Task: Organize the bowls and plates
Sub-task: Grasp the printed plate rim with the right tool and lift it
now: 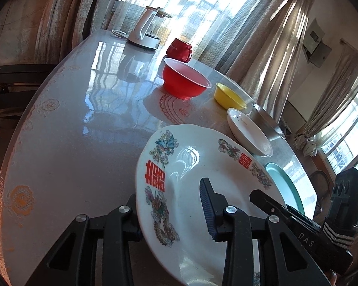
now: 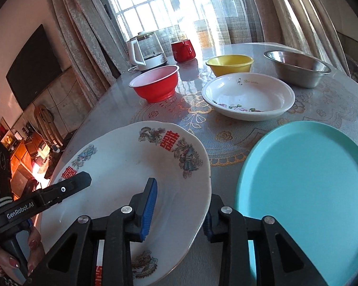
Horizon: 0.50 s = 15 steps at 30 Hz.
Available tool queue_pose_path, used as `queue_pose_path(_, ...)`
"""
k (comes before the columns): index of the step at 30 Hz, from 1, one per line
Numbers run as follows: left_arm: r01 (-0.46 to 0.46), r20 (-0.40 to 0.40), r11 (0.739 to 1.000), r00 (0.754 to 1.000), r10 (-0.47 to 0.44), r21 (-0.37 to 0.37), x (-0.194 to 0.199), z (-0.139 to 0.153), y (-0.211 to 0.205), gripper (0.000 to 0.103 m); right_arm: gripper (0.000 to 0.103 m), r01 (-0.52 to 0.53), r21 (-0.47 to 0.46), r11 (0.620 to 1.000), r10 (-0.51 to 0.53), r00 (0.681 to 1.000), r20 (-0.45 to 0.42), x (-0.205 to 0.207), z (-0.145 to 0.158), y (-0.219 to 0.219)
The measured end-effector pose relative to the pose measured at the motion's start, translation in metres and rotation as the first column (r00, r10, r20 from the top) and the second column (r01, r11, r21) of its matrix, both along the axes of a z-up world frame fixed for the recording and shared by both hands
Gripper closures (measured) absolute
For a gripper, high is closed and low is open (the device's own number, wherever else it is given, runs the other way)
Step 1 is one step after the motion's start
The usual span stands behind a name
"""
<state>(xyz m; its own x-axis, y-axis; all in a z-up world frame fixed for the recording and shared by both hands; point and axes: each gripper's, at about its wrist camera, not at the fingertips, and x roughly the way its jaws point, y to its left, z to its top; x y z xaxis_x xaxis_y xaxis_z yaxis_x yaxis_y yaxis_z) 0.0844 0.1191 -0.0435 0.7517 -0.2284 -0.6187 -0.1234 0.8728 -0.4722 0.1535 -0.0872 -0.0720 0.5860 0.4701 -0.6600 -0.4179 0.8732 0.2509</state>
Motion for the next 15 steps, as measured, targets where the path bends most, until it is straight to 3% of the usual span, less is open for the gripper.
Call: queue_pose_path(15, 0.206, 0.029, 0.978, 0.978, -0.206, 0.026, -0.002, 0.005, -0.037, 0.067, 0.072, 0.071, 0.054, 0.996, -0.071, 0.997, 0.005, -0.024, 0.012, -0.044)
